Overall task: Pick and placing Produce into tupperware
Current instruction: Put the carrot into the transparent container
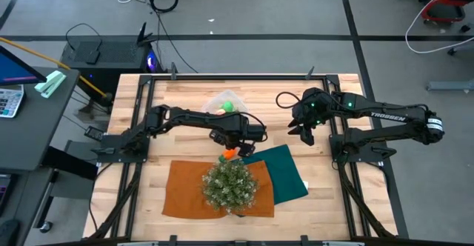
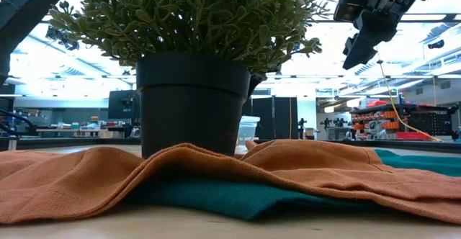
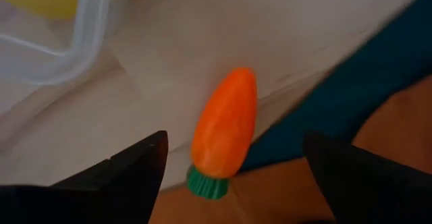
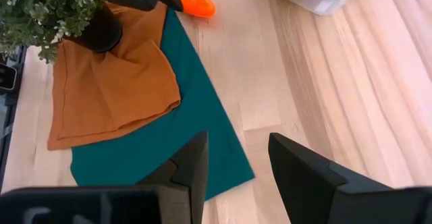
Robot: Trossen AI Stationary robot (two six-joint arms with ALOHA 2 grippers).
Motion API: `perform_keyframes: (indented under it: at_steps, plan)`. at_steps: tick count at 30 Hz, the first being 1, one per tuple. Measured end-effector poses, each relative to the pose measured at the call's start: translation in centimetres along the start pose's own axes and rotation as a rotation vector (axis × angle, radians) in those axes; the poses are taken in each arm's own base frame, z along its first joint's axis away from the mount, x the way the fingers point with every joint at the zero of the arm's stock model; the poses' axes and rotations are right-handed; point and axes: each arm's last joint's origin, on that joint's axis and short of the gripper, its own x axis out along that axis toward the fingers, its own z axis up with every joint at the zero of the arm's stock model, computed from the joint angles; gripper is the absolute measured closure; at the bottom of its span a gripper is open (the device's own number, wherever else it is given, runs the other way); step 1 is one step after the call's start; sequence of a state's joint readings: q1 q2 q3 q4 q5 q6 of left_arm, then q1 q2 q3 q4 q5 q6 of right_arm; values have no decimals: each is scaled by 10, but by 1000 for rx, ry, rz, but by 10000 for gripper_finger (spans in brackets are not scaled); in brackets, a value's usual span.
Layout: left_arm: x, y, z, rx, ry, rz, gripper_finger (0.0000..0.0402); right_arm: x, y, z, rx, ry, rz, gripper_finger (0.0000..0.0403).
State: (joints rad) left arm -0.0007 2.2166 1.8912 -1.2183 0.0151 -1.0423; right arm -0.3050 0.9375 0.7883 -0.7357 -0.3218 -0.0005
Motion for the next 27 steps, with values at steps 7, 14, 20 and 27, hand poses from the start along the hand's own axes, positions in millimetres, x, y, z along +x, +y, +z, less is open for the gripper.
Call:
perform_keyframes:
  at_steps: [7,14,20,27]
  plan:
    - [3,-3,-1,12,-5,-3,22,0,0,0,-4,0,0,279]
    - [12,-6,-1,31,39,-15,3,0,0,0,-4,-1,0,279]
    - [23,-8,-1,37,51,4,1,0,0,0,-4,0,1,279]
    - [33,-10,-4,49,88,20,1,0,0,0,-4,-1,1,279]
